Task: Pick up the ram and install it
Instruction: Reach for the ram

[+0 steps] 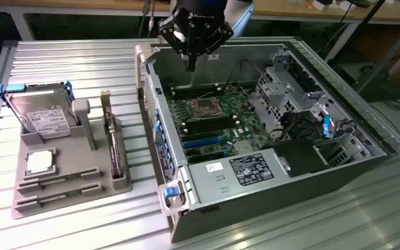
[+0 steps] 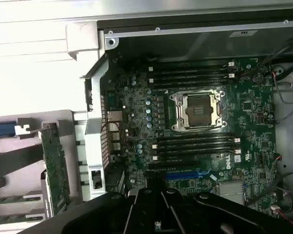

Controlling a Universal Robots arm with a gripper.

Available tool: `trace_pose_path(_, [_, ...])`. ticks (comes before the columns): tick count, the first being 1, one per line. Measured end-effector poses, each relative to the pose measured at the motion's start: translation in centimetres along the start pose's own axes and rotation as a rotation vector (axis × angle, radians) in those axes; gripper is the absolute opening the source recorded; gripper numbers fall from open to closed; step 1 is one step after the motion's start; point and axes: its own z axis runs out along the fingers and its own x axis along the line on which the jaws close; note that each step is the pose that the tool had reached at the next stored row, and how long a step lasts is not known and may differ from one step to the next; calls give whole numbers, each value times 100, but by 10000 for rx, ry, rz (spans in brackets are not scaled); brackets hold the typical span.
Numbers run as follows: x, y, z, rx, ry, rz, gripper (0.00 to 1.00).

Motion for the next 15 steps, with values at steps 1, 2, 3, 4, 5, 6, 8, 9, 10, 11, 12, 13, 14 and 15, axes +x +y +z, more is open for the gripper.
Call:
trace_pose_path(1, [0, 0, 0, 0, 0, 0, 11])
trace_pose_path(2, [0, 0, 0, 1, 1, 1, 11])
trace_pose_path(3, [31, -2, -1, 2, 2, 1, 11])
trace_pose_path(4, [73, -6, -1, 1, 1, 0, 11])
trace_pose_path(5, [138, -11, -1, 0, 0, 1, 11])
trace_pose_path(6, [181, -14, -3, 1, 0, 1, 11])
trace_pose_path(8, [276, -25, -3, 0, 0, 0, 11])
trace_pose_path(9, [319, -34, -3, -1, 0, 1, 11])
trace_pose_path(10, [366, -49, -2, 0, -1, 1, 11])
trace_pose_path(11, [404, -64, -1, 0, 0, 0, 11])
trace_pose_path(12, [449, -90, 1, 1, 0, -1, 11])
trace_pose_path(13, [496, -135, 7, 1, 0, 1, 11])
trace_pose_path(14, [530, -174, 13, 0, 0, 0, 11])
trace_pose_path(15, [559, -207, 16, 1, 0, 0, 11])
